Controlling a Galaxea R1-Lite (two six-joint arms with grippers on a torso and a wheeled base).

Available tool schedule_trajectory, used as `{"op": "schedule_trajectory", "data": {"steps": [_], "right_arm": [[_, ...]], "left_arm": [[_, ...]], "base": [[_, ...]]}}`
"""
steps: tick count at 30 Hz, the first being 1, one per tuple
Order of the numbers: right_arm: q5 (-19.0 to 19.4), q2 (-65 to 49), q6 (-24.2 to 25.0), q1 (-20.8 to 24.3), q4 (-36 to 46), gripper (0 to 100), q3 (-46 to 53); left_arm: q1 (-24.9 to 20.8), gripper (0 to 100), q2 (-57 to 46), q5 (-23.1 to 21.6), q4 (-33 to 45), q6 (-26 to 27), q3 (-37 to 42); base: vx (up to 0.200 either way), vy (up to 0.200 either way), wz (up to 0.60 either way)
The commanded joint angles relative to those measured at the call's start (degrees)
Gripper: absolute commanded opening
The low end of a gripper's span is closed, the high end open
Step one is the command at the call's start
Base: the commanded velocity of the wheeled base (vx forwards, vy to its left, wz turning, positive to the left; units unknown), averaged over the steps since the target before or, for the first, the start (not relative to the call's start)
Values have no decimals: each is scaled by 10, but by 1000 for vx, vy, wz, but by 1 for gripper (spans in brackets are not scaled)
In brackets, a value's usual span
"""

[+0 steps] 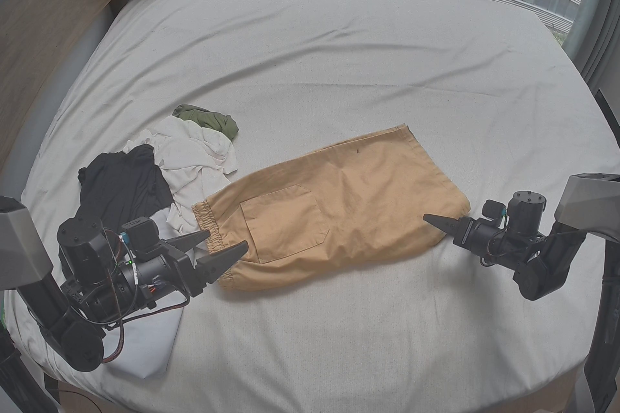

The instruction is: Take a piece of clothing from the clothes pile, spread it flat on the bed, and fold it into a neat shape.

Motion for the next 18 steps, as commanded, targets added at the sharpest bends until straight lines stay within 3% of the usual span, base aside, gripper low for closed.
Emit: {"op": "schedule_trajectory", "data": {"steps": [1,8,18], "right_arm": [[-2,37,15,18,1,100,-37],[-30,67,48,39,-44,100,-71],[-31,79,55,49,-74,100,-77]], "left_arm": [[0,100,5,0,-1,0,1],[1,100,5,0,-1,-1,1],[1,100,4,0,-1,0,1]], "base": [[0,0,0],[0,0,0],[0,0,0]]}}
